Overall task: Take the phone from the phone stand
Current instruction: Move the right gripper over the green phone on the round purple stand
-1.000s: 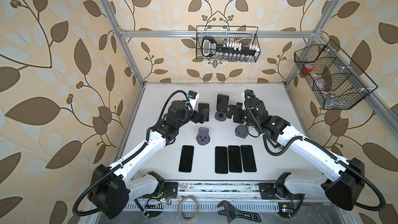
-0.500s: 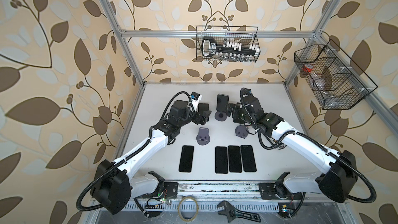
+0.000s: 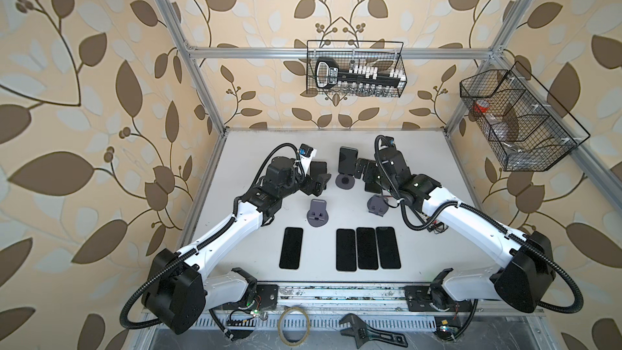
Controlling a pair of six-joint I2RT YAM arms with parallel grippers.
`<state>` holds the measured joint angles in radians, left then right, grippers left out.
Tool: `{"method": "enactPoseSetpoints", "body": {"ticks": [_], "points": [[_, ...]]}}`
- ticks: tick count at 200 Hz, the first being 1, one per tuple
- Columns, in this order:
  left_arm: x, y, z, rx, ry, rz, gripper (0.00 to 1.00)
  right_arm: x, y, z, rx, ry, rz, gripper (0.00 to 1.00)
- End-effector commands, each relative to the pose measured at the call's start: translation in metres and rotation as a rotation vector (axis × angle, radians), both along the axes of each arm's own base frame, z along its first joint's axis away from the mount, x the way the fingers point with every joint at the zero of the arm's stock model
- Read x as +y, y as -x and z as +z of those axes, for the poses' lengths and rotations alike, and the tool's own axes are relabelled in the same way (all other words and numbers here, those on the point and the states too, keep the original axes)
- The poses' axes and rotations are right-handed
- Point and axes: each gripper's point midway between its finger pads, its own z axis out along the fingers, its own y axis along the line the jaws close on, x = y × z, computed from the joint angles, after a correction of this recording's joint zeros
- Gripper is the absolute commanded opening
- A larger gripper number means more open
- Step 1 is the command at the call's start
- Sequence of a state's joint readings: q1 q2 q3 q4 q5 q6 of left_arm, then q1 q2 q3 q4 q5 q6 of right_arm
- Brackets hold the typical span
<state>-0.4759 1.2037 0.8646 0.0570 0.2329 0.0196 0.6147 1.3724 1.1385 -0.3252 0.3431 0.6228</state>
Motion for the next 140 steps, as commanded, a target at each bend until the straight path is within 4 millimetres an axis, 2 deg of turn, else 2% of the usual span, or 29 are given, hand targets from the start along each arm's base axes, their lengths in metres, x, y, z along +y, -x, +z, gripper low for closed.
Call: {"method": "enactPoseSetpoints", "body": {"ticks": [1,21,112,140], "points": [[0.003,-0.003,0.022,-0.051,0.044,0.019,0.99,-0.004,-0.007,0.008,-0.021,-0.006,-0.042,0.99],[0.009,-0.006,0.019,-0.033,0.045,0.065,0.99,-0.001,-0.012,0.003,-0.012,0.000,-0.045,1.00],[0.010,-0.004,0.016,-0.018,0.048,0.070,0.99,-0.004,-0.034,-0.015,-0.009,0.033,-0.150,0.99],[0.013,-0.006,0.017,-0.019,0.040,0.091,0.99,0.003,-0.040,-0.019,-0.022,0.021,-0.142,1.00]]}}
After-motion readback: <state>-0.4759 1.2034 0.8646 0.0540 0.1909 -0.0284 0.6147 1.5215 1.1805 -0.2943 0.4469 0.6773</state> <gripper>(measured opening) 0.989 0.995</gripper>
